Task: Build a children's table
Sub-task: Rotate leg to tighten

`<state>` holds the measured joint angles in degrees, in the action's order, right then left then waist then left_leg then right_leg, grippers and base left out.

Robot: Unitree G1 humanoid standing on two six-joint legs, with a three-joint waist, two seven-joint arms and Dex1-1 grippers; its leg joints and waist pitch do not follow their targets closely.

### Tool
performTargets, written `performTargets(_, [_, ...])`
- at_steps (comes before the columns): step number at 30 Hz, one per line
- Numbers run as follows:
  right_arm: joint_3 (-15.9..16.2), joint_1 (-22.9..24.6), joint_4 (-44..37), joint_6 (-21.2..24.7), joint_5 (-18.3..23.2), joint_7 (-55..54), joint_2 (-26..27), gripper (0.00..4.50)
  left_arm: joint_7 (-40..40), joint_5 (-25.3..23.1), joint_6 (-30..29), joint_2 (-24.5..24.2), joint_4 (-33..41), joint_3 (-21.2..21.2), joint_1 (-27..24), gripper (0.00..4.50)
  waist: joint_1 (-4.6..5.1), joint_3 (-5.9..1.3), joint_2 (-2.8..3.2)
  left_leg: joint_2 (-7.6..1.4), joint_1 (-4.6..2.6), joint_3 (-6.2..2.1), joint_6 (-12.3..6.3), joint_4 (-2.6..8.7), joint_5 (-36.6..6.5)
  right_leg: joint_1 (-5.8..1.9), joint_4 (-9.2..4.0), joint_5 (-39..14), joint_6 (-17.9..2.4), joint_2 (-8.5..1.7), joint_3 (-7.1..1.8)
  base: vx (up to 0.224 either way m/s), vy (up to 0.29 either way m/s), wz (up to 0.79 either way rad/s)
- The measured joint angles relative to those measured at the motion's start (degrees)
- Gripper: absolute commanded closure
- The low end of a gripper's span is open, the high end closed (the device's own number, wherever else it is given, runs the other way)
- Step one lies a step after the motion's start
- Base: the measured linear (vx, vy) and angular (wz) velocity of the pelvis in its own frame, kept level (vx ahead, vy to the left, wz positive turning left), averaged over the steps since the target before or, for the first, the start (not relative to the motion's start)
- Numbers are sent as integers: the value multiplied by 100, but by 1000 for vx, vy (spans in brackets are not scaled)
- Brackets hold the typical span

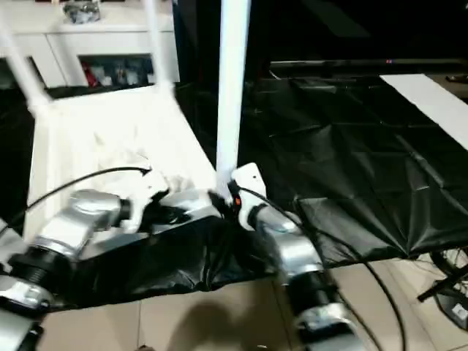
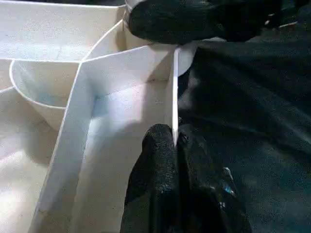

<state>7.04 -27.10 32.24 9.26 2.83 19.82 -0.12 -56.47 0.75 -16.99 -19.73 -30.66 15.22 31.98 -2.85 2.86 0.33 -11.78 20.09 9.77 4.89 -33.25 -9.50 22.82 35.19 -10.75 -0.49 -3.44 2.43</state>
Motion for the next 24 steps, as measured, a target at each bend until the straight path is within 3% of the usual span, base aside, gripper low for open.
performTargets(2, [-14,-6,121,-216,-31,-112,47,111,58,-57,57,24,35,1,-24,450,3,-3,4,1,-1,0,0,7,0,0,0,0,0,0,0,0,0,0])
performTargets(8, [49,-26,166,-477,-23,585,-148,62,-270,-77,334,-147,219,62,-149,450,-25,-2,4,2,3,3,1,32,0,5,3,9,0,1,1,0,0,0])
performTargets(15, [515,-10,-204,-487,233,2491,-856,62,-1249,168,758,-685,282,44,-298,450,-72,0,0,-3,33,4,1,63,-1,30,-5,37,-27,7,10,0,0,0])
performTargets(18, [685,37,-461,-389,408,3313,-1084,62,-1667,248,751,-851,281,38,-314,450,-136,1,-5,-4,44,8,-2,64,-3,31,-16,35,-29,6,15,0,0,0])
performTargets(19, [736,37,-511,-332,440,3561,-1150,89,-1808,258,761,-904,272,43,-313,450,-159,3,-10,-4,44,9,-3,63,-3,31,-16,35,-29,5,14,0,0,0])
performTargets(24, [866,30,-534,-199,570,4226,-1297,121,-2264,288,916,-1028,117,103,-277,450,-247,2,-30,-6,40,16,-3,59,-2,22,-16,35,-28,2,9,0,0,0])
